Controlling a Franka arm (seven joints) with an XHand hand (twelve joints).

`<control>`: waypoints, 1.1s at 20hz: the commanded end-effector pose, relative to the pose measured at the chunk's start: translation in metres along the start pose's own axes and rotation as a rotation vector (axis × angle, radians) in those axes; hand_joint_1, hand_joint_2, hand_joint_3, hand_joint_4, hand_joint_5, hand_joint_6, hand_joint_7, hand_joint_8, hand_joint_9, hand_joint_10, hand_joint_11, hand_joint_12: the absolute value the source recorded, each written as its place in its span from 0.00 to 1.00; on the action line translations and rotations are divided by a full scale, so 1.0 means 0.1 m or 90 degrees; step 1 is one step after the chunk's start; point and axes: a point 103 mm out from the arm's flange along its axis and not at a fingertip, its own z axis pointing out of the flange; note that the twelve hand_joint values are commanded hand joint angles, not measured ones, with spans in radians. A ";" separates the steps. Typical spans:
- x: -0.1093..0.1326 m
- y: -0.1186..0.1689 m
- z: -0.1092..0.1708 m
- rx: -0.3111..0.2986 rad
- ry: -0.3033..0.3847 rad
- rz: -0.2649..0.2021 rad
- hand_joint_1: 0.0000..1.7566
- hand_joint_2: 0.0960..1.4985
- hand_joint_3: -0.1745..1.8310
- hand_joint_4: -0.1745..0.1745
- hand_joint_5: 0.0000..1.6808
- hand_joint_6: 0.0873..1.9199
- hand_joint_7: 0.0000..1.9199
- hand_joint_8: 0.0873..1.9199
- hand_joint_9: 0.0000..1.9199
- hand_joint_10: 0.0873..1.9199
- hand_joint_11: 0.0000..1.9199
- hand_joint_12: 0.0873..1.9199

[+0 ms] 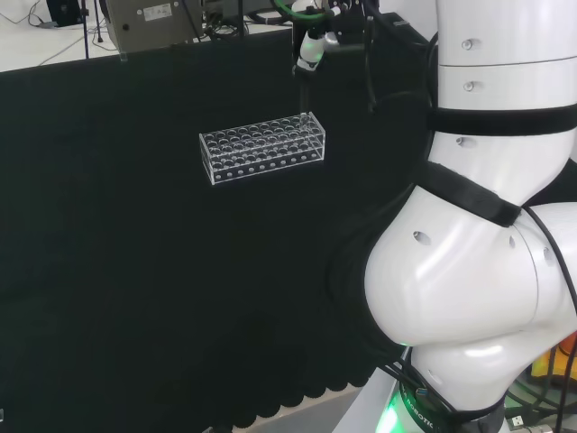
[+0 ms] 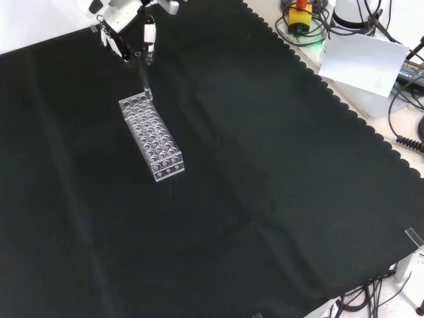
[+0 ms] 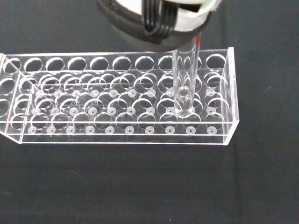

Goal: Put the test tube back in the rack.

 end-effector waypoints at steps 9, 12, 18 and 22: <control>-0.06 0.07 0.05 0.004 0.004 0.008 0.81 0.62 0.09 0.00 0.79 0.05 0.70 0.37 0.71 0.06 0.42 0.60; -0.07 0.09 0.05 0.004 0.005 0.010 0.81 0.62 0.09 0.00 0.79 0.05 0.70 0.37 0.71 0.06 0.42 0.60; -0.08 0.11 0.05 0.008 0.005 0.014 0.81 0.62 0.09 0.00 0.79 0.05 0.70 0.37 0.71 0.06 0.42 0.60; -0.08 0.13 0.05 0.009 0.006 0.015 0.81 0.62 0.09 0.00 0.79 0.05 0.70 0.37 0.71 0.06 0.42 0.60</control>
